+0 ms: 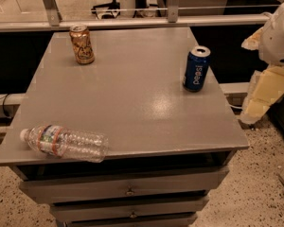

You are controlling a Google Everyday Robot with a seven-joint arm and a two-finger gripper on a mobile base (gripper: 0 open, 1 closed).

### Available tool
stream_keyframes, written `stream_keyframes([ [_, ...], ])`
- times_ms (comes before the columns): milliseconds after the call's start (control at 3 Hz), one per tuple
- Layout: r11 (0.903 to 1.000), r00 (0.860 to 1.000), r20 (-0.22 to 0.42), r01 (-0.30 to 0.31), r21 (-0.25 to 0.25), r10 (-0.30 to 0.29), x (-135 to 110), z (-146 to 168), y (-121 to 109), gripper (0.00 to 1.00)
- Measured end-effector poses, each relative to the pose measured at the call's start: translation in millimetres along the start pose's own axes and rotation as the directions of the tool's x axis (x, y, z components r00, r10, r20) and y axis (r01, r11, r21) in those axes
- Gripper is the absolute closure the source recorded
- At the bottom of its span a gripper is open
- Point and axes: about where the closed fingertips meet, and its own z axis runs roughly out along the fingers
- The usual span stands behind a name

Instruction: Move pepsi can near water bottle

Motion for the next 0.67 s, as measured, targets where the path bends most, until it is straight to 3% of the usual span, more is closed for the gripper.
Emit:
stream_keyframes([
  [333, 0.9970, 0.996, 0.058, -0.071, 0.032, 0.069, 7.7, 32.4, -30.2, 0.00],
  [667, 0.9855, 0.973, 0.193, -0.147, 0.086, 0.128, 7.4, 69.9, -69.4, 0.00],
])
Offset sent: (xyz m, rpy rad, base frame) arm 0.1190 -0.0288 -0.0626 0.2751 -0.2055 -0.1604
